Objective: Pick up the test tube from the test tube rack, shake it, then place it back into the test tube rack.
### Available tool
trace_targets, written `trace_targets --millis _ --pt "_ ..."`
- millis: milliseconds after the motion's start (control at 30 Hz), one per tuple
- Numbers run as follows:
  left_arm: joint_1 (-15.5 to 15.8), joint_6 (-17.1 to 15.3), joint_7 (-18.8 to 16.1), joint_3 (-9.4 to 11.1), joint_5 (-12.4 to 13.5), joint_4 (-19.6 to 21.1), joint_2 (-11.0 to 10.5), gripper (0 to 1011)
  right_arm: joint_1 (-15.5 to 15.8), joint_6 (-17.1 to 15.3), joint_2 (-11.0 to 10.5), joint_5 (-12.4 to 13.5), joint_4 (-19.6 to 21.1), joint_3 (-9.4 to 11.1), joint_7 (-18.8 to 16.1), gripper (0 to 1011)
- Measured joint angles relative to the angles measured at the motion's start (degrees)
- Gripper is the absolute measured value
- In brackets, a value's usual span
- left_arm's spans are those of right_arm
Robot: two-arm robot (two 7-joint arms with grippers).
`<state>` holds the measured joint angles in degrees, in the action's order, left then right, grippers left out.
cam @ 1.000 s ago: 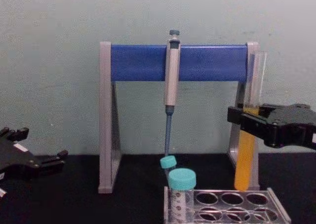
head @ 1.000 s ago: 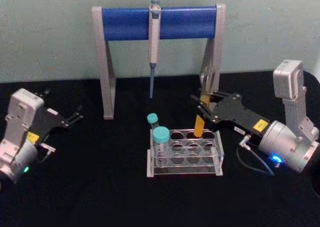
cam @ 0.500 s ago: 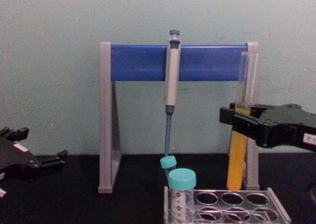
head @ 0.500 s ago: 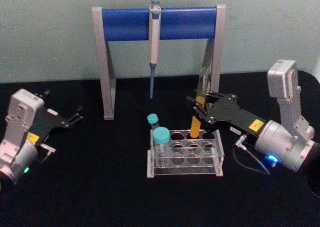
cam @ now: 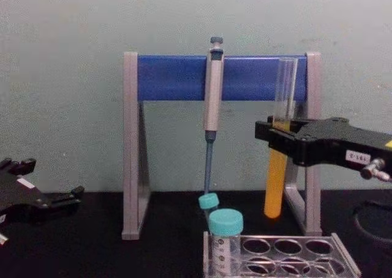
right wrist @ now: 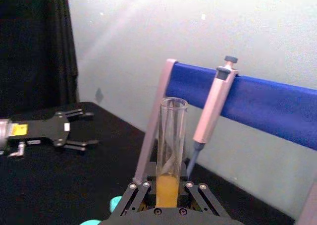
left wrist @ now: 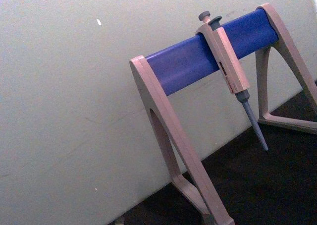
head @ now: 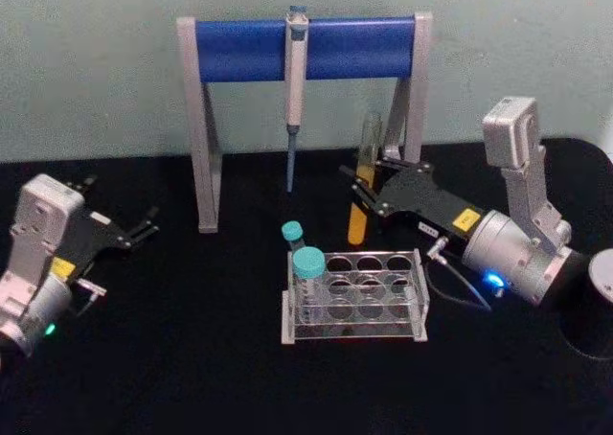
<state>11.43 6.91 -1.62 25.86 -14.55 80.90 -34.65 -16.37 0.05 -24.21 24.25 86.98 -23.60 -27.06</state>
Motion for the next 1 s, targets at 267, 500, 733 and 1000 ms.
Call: trace_targets --millis 267,500,733,1000 --pt "0.0 0.0 0.0 0.0 0.0 0.0 0.0 1001 -2.09 -0.16 0.58 -0.54 -2.79 0.78 0.79 232" --pt "0.0 0.0 0.0 0.0 0.0 0.0 0.0 1001 -1.74 -0.23 -0.16 -0.58 -3.14 2.3 1.38 232" --pt "0.0 0.0 0.0 0.0 0.0 0.0 0.0 1001 1.14 -0.26 -1.92 -0.46 -0.17 3.95 1.73 232" --pt "0.0 0.0 0.0 0.0 0.0 0.0 0.0 1002 4.7 -0.4 -3.33 0.04 4.05 4.84 1.81 232"
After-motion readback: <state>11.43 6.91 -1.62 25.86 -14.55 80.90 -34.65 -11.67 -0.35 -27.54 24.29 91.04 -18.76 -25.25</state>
